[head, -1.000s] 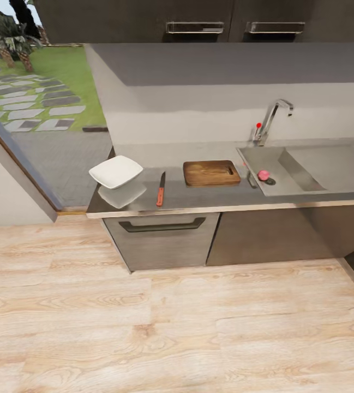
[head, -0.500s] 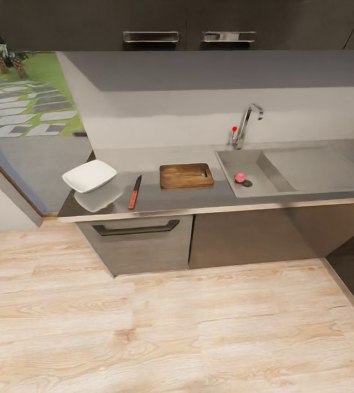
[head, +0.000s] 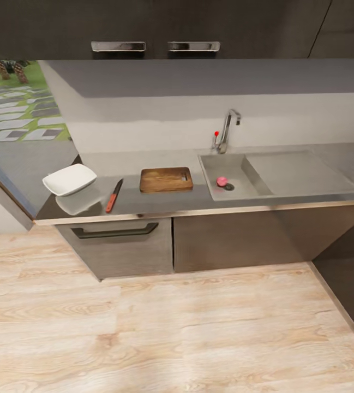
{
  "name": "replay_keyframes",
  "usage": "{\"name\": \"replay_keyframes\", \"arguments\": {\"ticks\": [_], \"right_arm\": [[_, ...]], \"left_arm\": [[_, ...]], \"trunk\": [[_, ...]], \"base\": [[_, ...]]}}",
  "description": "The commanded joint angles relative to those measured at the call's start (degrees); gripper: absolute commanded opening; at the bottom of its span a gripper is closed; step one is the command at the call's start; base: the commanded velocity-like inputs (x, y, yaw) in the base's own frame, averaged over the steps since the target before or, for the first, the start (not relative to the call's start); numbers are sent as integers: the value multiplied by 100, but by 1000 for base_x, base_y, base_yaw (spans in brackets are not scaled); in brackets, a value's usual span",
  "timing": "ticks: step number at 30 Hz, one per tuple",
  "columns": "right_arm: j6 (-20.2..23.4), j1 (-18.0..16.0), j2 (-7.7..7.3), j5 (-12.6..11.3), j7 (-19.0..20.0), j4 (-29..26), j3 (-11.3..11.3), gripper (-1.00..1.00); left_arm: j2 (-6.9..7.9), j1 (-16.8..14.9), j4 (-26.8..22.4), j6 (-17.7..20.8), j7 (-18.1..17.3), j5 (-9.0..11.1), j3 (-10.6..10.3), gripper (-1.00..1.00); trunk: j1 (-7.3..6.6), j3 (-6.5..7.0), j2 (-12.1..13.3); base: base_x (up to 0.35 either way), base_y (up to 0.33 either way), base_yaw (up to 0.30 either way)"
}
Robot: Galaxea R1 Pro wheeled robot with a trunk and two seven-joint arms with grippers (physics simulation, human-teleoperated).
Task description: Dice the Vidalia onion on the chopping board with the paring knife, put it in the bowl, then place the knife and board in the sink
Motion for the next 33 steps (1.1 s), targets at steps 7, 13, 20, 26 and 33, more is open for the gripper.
{"name": "replay_keyframes", "arguments": {"ticks": [7, 13, 20, 26, 33], "right_arm": [[-5, 1, 48, 62, -35, -5, -20, 100], [-5, 1, 73, 62, -35, -5, -20, 100], [-5, 1, 76, 62, -35, 1, -20, 100], [-5, 1, 76, 62, -35, 3, -17, 100], [-5, 1, 77, 62, -35, 3, -12, 100]], "left_arm": [[0, 4, -12, -7, 16, 7, 9, 100], [0, 4, -12, -7, 16, 8, 9, 100], [3, 4, -17, -7, 16, 8, 14, 100], [8, 4, -20, -7, 16, 10, 17, 100], [9, 4, -20, -7, 16, 12, 18, 100]], "trunk": [[4, 55, -9], [4, 109, -9], [4, 171, -9], [4, 225, -9], [4, 287, -9]], "base": [[0, -319, 0], [0, -319, 0], [0, -319, 0], [30, -306, 0], [112, -210, 0]]}}
